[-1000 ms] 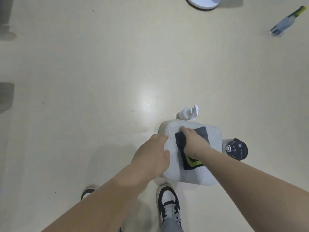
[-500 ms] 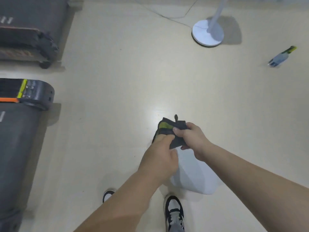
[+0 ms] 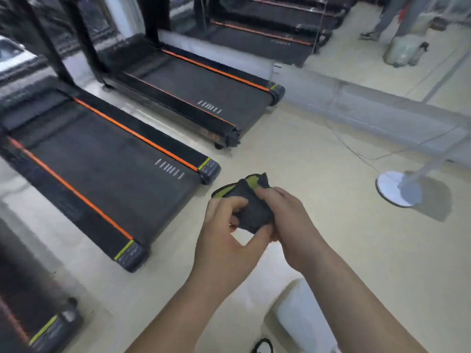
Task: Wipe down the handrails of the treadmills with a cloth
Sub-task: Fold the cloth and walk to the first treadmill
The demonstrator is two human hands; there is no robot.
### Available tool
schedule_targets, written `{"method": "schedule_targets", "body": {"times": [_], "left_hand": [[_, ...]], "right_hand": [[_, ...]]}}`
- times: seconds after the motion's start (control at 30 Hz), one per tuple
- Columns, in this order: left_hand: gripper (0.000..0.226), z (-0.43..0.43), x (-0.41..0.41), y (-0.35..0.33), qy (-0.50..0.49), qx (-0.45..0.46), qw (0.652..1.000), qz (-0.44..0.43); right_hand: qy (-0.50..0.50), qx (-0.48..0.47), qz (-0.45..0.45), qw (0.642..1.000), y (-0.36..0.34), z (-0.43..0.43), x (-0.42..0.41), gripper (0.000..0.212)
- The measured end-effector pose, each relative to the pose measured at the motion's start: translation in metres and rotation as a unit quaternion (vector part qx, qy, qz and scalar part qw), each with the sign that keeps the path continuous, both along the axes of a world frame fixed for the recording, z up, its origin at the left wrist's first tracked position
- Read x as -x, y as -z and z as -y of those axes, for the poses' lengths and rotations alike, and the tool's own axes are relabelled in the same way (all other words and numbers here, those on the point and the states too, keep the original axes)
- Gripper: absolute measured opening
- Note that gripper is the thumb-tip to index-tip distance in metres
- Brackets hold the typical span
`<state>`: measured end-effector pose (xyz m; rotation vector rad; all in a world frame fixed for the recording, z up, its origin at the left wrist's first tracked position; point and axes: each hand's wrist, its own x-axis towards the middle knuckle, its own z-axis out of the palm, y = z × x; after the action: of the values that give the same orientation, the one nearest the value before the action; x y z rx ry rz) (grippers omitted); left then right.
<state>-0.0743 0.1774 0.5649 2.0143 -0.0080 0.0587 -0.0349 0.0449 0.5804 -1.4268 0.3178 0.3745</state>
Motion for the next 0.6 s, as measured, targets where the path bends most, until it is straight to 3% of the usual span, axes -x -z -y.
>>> {"method": "schedule_targets", "body": {"times": [0.17, 0.27, 0.47, 0.6], "left_hand": [[0.047, -0.089, 0.057, -0.029, -0.160, 0.075, 0.984, -0.028], [0.042, -0.147, 0.094, -0.041, -0.212, 0.117, 0.970, -0.036], [0.040, -0.278, 0.180, -0.068, -0.284, 0.134, 0.949, -0.037], [0.020, -0.371, 0.240, -0.077, -0.333, 0.198, 0.922, -0.020]], "right_hand": [[-0.182, 0.092, 0.107, 0.973, -0.044, -0.114, 0.049, 0.024], [-0.267, 0.108, 0.127, 0.949, -0.060, -0.178, 0.077, 0.025], [-0.412, -0.017, 0.095, 0.906, -0.079, -0.313, 0.132, 0.027], [-0.475, -0.070, 0.040, 0.877, -0.075, -0.414, 0.175, 0.055]]}}
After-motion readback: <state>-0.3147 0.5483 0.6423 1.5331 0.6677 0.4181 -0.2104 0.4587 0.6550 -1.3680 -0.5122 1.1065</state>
